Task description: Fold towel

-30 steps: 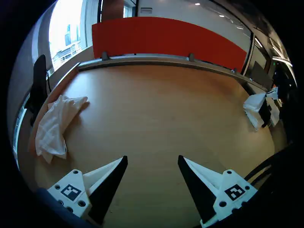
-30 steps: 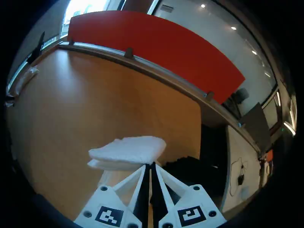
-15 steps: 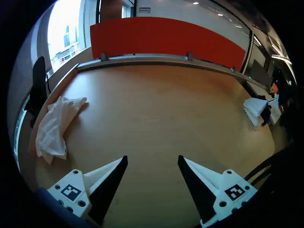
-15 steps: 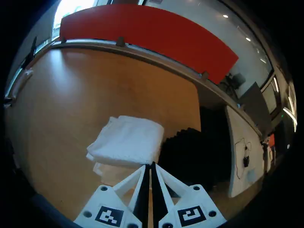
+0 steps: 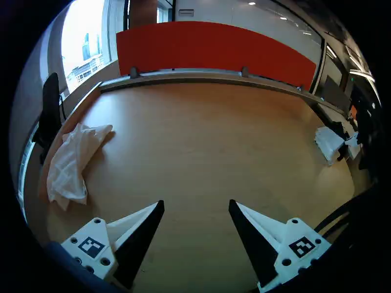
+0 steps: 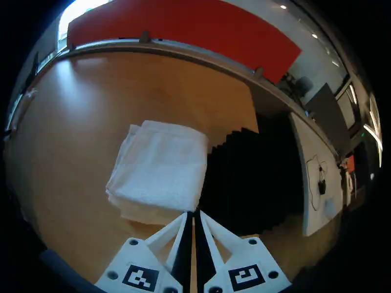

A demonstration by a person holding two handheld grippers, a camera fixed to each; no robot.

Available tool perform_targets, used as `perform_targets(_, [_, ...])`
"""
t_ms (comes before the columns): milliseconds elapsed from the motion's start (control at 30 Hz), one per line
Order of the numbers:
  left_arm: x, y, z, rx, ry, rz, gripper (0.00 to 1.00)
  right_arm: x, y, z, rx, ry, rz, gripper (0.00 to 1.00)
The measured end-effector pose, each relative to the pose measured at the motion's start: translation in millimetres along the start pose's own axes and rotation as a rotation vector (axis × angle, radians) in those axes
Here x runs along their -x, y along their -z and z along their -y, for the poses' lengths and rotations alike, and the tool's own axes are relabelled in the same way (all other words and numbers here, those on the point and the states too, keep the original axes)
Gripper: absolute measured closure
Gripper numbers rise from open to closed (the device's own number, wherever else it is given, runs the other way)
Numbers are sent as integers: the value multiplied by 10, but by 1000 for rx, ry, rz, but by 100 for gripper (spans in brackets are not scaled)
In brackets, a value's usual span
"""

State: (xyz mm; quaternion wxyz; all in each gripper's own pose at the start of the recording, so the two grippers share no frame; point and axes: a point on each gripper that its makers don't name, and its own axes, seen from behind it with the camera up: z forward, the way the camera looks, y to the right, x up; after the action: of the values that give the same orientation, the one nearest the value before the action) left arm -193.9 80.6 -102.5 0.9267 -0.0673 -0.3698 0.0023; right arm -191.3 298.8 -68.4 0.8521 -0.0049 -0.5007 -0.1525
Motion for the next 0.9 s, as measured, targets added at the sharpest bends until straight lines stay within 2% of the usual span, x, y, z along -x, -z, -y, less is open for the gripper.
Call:
perform_targets(467, [15,-4,-7,-3,-6,7,2,230,-171,8,-4,-27,61,96])
perform_targets(900, [40,-9,35,-14,-14,14,2,387,-358,-5,-1,-72,113,96])
